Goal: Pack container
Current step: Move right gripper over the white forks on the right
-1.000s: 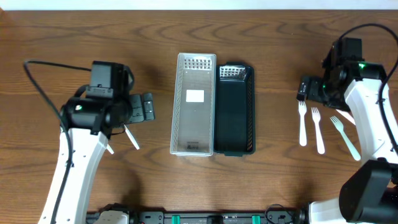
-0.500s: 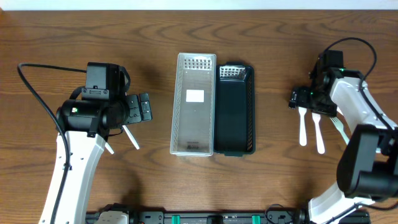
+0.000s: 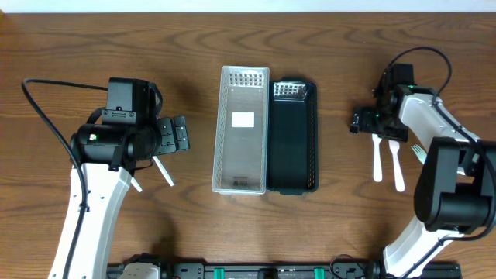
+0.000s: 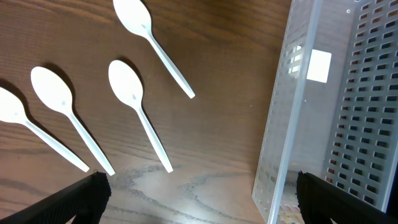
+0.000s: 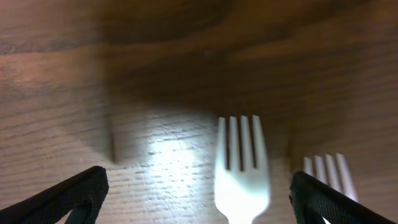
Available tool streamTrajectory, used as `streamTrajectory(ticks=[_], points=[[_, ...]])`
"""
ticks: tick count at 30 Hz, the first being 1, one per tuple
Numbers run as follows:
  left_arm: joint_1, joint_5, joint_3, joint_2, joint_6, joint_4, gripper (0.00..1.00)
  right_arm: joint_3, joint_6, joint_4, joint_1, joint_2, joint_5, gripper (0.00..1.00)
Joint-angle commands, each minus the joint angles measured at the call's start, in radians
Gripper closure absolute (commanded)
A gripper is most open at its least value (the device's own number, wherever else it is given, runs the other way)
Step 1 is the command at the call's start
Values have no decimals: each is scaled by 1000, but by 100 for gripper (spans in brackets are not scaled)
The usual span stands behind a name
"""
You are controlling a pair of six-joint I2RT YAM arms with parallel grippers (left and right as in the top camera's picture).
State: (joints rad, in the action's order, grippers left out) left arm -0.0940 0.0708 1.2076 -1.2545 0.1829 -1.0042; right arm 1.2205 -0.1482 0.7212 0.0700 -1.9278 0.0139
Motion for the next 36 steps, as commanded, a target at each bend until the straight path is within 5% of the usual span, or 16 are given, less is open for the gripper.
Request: streamTrajectory(ticks=[1, 13, 28, 36], points=[[4, -12, 11, -2, -5, -5, 2, -3, 15, -4, -20, -29, 14, 4], [4, -11, 7, -2, -5, -5, 2, -3, 6, 0, -24, -70, 19, 17], [4, -12, 7, -2, -6, -5, 2, -3, 6, -5, -22, -70, 17, 60], [4, -12, 7, -2, -6, -5, 2, -3, 6, -8, -22, -70, 13, 70]])
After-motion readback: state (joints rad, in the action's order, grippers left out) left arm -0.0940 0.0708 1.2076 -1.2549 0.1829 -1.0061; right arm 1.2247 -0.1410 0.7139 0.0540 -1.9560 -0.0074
